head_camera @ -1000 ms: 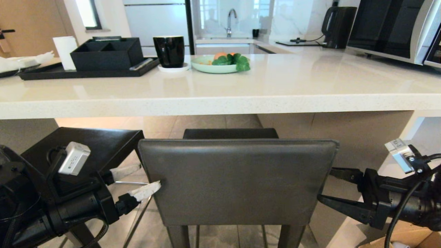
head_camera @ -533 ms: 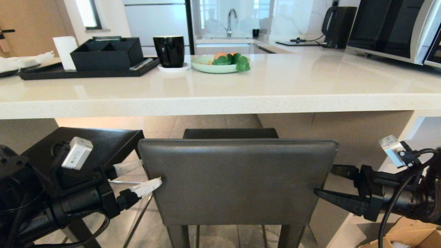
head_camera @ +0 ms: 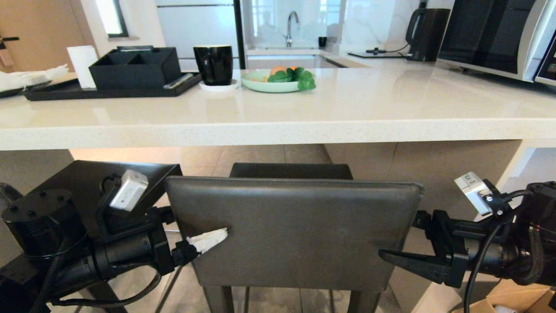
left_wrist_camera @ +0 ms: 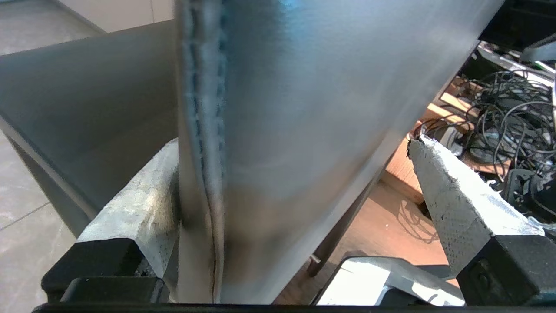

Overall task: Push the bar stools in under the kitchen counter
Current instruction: Pull the gray chair out from under the dining table

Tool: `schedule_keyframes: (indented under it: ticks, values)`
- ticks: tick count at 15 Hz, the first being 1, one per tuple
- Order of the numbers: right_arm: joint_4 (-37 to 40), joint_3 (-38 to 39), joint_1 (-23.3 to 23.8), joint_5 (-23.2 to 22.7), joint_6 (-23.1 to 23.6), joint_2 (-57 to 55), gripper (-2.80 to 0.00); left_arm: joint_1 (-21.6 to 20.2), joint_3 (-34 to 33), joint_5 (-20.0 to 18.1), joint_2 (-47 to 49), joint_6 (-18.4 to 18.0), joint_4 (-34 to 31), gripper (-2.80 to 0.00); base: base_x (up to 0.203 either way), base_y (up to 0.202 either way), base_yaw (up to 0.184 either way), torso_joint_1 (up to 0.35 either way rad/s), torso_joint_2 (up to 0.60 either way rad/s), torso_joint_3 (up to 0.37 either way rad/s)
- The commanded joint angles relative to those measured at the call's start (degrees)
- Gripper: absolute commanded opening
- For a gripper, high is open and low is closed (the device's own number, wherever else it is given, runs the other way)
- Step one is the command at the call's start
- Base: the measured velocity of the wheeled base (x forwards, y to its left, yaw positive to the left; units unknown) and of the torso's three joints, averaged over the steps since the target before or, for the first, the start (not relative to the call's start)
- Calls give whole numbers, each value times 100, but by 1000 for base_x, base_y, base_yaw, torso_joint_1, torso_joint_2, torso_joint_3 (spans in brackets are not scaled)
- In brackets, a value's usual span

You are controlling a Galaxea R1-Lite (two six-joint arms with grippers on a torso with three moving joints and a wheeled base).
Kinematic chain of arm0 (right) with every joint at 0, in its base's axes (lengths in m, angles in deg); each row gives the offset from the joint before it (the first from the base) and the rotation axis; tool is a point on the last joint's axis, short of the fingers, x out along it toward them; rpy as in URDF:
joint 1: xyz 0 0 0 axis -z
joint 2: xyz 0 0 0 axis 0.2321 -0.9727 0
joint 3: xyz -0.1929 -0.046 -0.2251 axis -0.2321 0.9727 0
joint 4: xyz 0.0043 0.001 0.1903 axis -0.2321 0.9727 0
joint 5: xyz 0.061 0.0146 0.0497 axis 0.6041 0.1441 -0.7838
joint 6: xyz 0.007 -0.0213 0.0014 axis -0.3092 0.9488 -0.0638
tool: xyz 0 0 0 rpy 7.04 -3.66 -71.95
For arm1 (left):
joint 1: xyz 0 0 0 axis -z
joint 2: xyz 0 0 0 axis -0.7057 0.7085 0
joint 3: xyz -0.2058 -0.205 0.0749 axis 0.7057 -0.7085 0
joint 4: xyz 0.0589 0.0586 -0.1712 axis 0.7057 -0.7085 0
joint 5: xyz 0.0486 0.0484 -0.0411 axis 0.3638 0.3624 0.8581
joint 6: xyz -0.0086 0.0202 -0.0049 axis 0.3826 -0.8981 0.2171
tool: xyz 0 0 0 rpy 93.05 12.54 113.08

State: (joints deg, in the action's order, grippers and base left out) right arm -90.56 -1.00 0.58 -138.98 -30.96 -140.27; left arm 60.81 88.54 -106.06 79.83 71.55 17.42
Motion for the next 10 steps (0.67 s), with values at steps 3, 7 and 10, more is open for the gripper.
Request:
schedule_keyframes:
  ticks: [3,7,10]
  values:
    - [-35,-32,-17,70,19,-83,0,-8,22,11,282,-100,43,0,0,0,0,0,0,0]
    - [-224,-80,25,309,44,-521,0,-19,39,2,282,-81,44,0,0,0,0,0,0,0]
    - [-844,-60,-30,345,32,-859,0,-11,39,-32,238,-41,137,0,0,0,0,0,0,0]
